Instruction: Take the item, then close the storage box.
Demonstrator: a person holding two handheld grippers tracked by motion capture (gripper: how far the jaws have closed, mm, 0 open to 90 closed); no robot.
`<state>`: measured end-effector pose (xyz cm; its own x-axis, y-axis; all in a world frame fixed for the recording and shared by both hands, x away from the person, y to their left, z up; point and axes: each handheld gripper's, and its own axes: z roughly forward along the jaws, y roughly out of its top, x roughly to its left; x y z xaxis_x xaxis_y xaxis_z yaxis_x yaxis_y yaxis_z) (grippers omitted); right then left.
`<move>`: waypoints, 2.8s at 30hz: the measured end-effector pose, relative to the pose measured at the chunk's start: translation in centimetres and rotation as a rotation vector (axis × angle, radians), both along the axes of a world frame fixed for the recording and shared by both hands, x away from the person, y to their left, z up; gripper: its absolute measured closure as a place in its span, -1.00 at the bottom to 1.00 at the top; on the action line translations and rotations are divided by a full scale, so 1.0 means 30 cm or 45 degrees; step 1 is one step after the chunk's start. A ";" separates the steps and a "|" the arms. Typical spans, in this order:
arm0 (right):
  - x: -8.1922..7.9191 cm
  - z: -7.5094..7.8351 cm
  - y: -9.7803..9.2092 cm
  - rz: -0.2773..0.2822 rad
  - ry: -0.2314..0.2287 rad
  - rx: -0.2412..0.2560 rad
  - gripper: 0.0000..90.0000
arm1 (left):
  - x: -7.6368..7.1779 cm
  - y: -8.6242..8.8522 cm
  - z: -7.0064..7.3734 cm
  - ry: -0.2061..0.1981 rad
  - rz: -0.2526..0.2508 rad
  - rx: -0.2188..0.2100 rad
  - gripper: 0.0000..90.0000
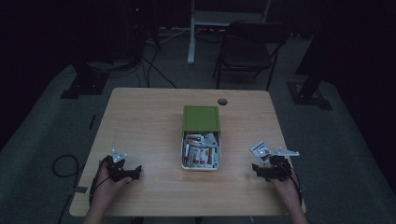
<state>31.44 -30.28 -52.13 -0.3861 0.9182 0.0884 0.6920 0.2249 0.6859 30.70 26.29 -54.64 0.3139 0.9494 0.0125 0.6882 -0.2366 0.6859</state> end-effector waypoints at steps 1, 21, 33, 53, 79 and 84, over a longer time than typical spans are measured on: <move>0.000 -0.001 0.009 0.033 -0.003 -0.001 -0.72 | 0.000 0.000 0.000 0.000 0.000 0.000 -0.97; 0.004 -0.017 0.139 0.400 -0.113 0.099 -0.72 | 0.000 0.000 0.000 0.000 -0.001 0.000 -0.97; 0.009 -0.042 0.190 0.518 -0.095 0.052 -0.70 | 0.000 0.000 0.000 0.000 0.000 0.000 -0.97; -0.009 -0.079 0.238 0.679 -0.106 -0.066 -0.72 | 0.000 0.000 0.000 0.001 0.000 0.001 -0.97; 0.000 -0.096 0.244 0.535 -0.113 -0.059 -0.74 | -0.003 -0.006 0.000 0.002 -0.036 0.002 -0.97; -0.001 -0.095 0.246 0.535 -0.111 -0.058 -0.74 | -0.004 -0.016 0.001 0.004 -0.066 0.000 -0.97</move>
<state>31.43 -22.90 -54.99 -0.7315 0.6818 0.0020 0.4738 0.5062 0.7206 30.59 25.81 -54.62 0.3627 0.9318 0.0113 0.6772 -0.2719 0.6837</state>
